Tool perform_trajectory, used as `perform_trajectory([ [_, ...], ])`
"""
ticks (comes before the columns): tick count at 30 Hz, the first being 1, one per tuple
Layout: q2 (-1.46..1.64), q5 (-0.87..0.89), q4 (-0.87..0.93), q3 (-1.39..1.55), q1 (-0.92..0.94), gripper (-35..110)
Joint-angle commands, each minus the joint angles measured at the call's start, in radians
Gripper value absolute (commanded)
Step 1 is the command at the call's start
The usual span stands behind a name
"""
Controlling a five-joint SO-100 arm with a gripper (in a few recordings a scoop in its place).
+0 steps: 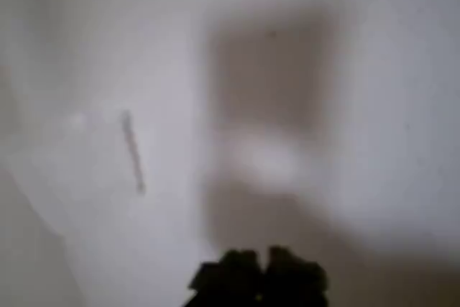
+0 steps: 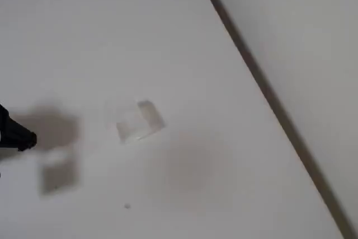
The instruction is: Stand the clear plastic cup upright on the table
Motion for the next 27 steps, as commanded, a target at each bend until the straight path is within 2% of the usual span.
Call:
perform_trajectory([
  [1,0.009,0.006,0.002,-0.005,0.009,0],
  [9,0.009,0.006,0.002,-0.005,0.009,0],
  [12,0.009,-0.064,0.002,-0.005,-0.057,0],
  [17,0.009,-0.071,0.000,-0.005,-0.063,0],
  [19,0.011,-0.069,-0.052,0.008,-0.061,0],
  [22,0.011,-0.173,-0.129,0.009,-0.060,0],
  [23,0.011,-0.233,-0.130,-0.011,-0.044,4],
  [27,-0.120,-0.225,-0.224,-0.127,-0.094,13],
])
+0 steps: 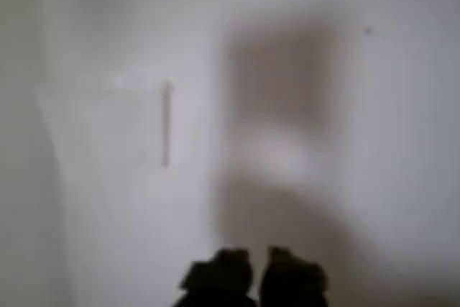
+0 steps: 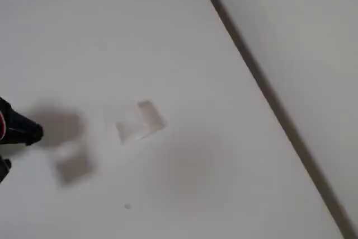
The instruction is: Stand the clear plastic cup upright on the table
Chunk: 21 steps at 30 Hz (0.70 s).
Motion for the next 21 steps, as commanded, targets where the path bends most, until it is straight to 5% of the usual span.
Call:
perform_trajectory([
  [1,-0.229,-0.031,-0.107,-0.201,-0.074,17],
  [8,-1.216,0.067,-0.009,-0.942,-0.081,39],
  [21,-2.169,0.109,0.368,-1.884,-0.055,51],
])
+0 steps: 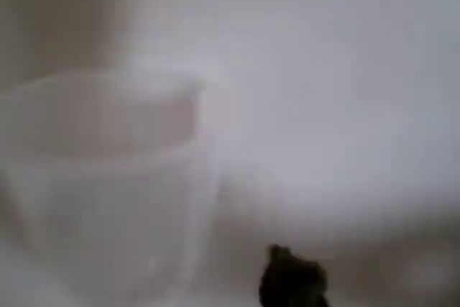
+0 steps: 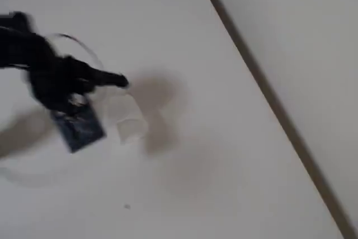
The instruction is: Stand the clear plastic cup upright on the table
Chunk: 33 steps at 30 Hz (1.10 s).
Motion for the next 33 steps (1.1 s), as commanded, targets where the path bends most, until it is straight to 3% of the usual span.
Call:
perform_trajectory([
  [1,-0.255,0.017,0.044,-0.296,0.034,51],
  [4,-0.367,0.009,0.043,-0.359,0.061,46],
  [9,-0.408,-0.025,0.037,-0.380,0.092,12],
  [12,-0.350,-0.087,0.043,-0.380,0.101,4],
  [21,-0.041,-0.394,0.060,-0.371,0.160,1],
  [28,0.265,-0.581,0.086,-0.287,0.091,0],
  [30,0.407,-0.660,0.006,-0.133,0.052,0],
  [33,0.676,-0.792,-0.272,0.273,0.006,0],
])
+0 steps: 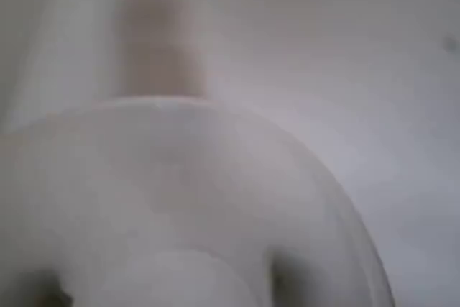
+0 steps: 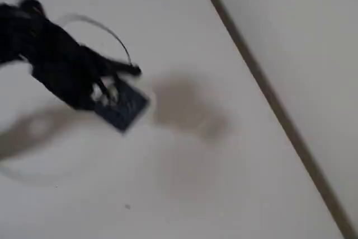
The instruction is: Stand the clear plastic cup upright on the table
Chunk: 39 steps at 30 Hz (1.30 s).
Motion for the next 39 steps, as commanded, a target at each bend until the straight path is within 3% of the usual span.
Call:
perform_trajectory([
  [1,0.485,-0.218,-0.328,0.545,-0.055,0],
  [4,0.594,-0.314,-0.652,0.868,-0.020,1],
  [10,0.537,-0.575,-1.568,1.448,0.072,1],
  [15,0.078,-0.650,-2.140,1.450,0.115,1],
  [20,-0.391,-0.719,-2.553,1.365,0.129,6],
  [26,-0.827,-0.773,-2.928,1.209,0.114,20],
  [29,-0.831,-0.813,-2.922,1.206,0.100,26],
  [36,-0.917,-0.994,-3.007,1.180,0.078,68],
  [39,-0.916,-0.983,-3.053,1.181,0.089,70],
])
